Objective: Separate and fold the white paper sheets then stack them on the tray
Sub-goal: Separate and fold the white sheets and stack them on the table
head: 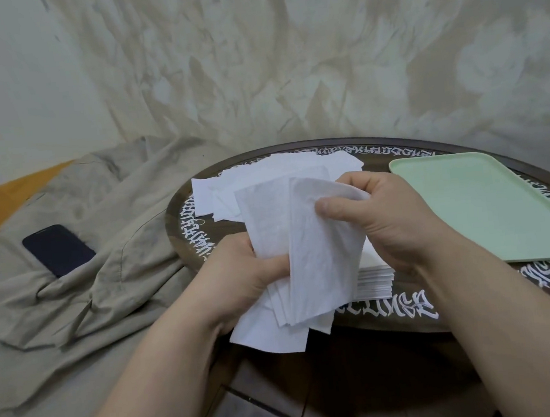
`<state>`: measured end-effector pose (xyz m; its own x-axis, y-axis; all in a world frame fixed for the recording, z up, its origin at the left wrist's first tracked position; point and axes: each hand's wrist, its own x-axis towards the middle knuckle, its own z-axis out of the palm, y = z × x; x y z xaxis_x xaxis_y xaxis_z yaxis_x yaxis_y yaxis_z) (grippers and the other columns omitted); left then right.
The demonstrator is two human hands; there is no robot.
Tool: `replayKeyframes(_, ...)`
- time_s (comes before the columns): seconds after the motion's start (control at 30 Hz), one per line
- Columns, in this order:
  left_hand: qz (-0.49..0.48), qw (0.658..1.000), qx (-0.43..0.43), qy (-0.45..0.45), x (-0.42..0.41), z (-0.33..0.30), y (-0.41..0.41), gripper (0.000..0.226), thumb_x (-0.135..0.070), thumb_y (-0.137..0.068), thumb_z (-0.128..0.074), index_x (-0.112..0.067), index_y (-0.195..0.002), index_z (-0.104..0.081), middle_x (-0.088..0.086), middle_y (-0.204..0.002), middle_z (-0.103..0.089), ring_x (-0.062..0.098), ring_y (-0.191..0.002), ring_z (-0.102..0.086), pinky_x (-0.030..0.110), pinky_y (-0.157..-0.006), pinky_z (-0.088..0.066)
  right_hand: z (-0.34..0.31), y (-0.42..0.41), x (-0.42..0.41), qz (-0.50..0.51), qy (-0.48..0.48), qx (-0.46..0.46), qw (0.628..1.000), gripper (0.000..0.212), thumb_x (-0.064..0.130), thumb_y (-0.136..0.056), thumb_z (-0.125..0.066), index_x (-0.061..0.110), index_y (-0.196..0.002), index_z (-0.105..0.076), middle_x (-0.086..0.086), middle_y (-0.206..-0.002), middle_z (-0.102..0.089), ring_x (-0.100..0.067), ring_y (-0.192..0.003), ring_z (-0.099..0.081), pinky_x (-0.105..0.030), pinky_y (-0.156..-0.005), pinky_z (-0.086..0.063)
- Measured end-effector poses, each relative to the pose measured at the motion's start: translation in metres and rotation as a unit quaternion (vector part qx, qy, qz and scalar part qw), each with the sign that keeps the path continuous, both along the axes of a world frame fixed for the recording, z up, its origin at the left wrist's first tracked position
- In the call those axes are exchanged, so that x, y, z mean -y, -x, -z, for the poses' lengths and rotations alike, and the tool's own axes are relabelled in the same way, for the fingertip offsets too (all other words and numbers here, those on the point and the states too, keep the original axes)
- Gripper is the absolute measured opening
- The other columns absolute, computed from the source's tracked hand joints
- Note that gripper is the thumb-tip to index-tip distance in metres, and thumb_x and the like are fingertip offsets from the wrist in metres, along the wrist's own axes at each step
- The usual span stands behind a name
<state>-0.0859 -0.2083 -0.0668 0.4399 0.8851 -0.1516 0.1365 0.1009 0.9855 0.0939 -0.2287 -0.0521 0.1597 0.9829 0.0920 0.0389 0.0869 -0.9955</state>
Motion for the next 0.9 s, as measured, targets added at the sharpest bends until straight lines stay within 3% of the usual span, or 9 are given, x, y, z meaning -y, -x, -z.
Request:
replayKeyframes(0.13, 0.000, 0.999, 0.031, 0.037, -0.002, -0.001, 0.002, 0.031, -0.012, -0.060, -0.081, -0.009, -0.090, -0.076, 0.011, -0.095, -0.076, 0.025, -0.081, -0.074, 0.034, -0.068, -0.061, 0.002, -0.002, -0.005, 0.053, -0.013, -0.004, 0.999, 0.015, 0.002, -0.079, -0.072, 0.015, -0.075, -0.063, 0.001, -0.076, -0.067, -0.013, -0.066, -0.060, -0.022, -0.058, -0.050)
replayKeyframes(0.27, -0.009, 0.990, 0.113, 0.083, -0.006, -0.001, 0.005, 0.020, 0.005, -0.076, -0.066, -0.009, -0.085, -0.078, 0.017, -0.097, -0.075, 0.026, -0.077, -0.073, 0.033, -0.066, -0.061, 0.004, -0.008, -0.008, 0.078, 0.008, -0.096, 0.992, 0.034, -0.003, -0.081, -0.068, 0.022, -0.104, -0.069, -0.003, -0.107, -0.070, -0.020, -0.087, -0.071, -0.034, -0.080, -0.059)
replayKeyframes(0.43, -0.045, 0.984, 0.154, 0.073, -0.009, 0.000, 0.002, 0.037, -0.003, -0.067, -0.065, 0.000, -0.104, -0.071, 0.019, -0.101, -0.074, 0.028, -0.081, -0.072, 0.035, -0.070, -0.061, 0.002, -0.016, -0.007, -0.009, 0.052, -0.190, 0.980, 0.021, -0.005, -0.081, -0.064, 0.000, -0.101, -0.068, -0.013, -0.097, -0.074, -0.023, -0.083, -0.071, -0.031, -0.077, -0.059)
replayKeyframes(0.53, -0.052, 0.985, 0.154, 0.061, -0.006, 0.000, -0.001, 0.031, -0.005, -0.068, -0.066, -0.001, -0.099, -0.073, 0.018, -0.097, -0.074, 0.028, -0.080, -0.072, 0.037, -0.071, -0.060, 0.002, -0.018, -0.005, -0.061, 0.053, -0.211, 0.974, 0.033, 0.004, -0.073, -0.066, -0.002, -0.106, -0.067, -0.015, -0.105, -0.072, -0.024, -0.090, -0.070, -0.034, -0.085, -0.056)
replayKeyframes(0.6, -0.053, 0.984, 0.160, 0.058, -0.004, 0.000, -0.004, 0.023, -0.007, -0.071, -0.065, -0.003, -0.091, -0.076, 0.017, -0.093, -0.074, 0.027, -0.077, -0.072, 0.037, -0.069, -0.060, 0.002, -0.017, -0.003, -0.087, 0.053, -0.218, 0.971, 0.031, 0.005, -0.072, -0.066, 0.000, -0.103, -0.067, -0.014, -0.102, -0.073, -0.022, -0.086, -0.070, -0.032, -0.082, -0.058)
replayKeyframes(0.7, -0.068, 0.978, 0.185, 0.069, -0.005, 0.002, -0.005, 0.021, -0.010, -0.088, -0.057, -0.006, -0.084, -0.078, 0.016, -0.089, -0.075, 0.024, -0.072, -0.071, 0.032, -0.064, -0.059, 0.001, -0.016, -0.002, -0.075, 0.048, -0.219, 0.972, 0.020, 0.002, -0.074, -0.065, 0.002, -0.094, -0.068, -0.012, -0.090, -0.074, -0.021, -0.076, -0.071, -0.030, -0.068, -0.059)
replayKeyframes(0.77, -0.074, 0.971, 0.207, 0.092, -0.005, 0.002, -0.006, 0.025, -0.011, -0.096, -0.050, -0.005, -0.092, -0.075, 0.016, -0.093, -0.075, 0.024, -0.075, -0.072, 0.032, -0.066, -0.060, 0.000, -0.016, -0.002, -0.052, 0.042, -0.221, 0.973, 0.015, -0.002, -0.080, -0.063, 0.002, -0.093, -0.068, -0.012, -0.088, -0.075, -0.022, -0.073, -0.071, -0.031, -0.066, -0.060)
replayKeyframes(0.9, -0.035, 0.960, 0.246, 0.130, -0.004, 0.002, -0.009, 0.029, -0.009, -0.082, -0.058, -0.001, -0.107, -0.072, 0.017, -0.104, -0.074, 0.026, -0.083, -0.073, 0.034, -0.073, -0.060, -0.001, -0.015, -0.002, -0.014, 0.039, -0.209, 0.977, 0.013, -0.004, -0.084, -0.062, 0.001, -0.094, -0.069, -0.014, -0.089, -0.074, -0.024, -0.072, -0.071, -0.037, -0.071, -0.060)
